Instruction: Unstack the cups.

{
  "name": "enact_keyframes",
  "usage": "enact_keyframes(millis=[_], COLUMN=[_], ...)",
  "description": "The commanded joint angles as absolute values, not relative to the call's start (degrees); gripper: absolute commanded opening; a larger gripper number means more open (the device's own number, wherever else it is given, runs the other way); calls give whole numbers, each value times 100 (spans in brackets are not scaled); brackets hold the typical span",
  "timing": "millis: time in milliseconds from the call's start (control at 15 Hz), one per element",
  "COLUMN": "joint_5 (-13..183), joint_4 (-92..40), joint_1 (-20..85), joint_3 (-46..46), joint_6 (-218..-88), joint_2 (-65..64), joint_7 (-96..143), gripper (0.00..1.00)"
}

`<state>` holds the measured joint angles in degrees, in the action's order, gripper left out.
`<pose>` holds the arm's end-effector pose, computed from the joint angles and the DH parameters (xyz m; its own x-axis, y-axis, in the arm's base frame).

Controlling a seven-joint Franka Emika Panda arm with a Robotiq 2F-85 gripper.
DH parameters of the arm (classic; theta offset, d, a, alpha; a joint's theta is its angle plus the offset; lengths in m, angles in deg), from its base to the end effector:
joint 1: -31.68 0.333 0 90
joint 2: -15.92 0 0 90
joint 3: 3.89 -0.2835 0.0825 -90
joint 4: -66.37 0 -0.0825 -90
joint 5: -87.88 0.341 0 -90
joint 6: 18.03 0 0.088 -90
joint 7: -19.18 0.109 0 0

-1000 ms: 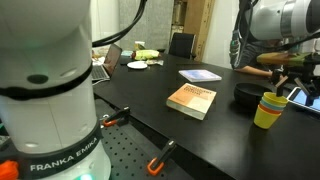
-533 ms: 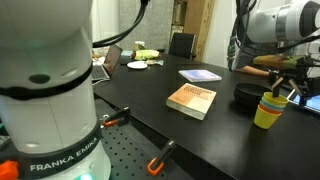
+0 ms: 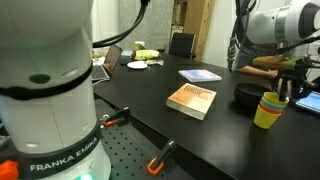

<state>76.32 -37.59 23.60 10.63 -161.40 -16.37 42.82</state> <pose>0.5762 -0.2252 0.2516 0.8170 -0.5393 0.2040 -0.5744 -0.7922 0.2061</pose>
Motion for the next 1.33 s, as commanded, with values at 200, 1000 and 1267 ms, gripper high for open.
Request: enact_keyframes(millis=[200, 1000, 1267], joint_5=[7900, 7810, 7979], joint_4=[-3732, -3613, -3650], joint_1=[2453, 2639, 2527], joint_3=[1145, 1248, 1173], joint_6=[-16205, -15901, -15913], joint_2=[-1696, -1509, -1511], joint_7=[4286, 4340, 4267], gripper=[2, 3, 2])
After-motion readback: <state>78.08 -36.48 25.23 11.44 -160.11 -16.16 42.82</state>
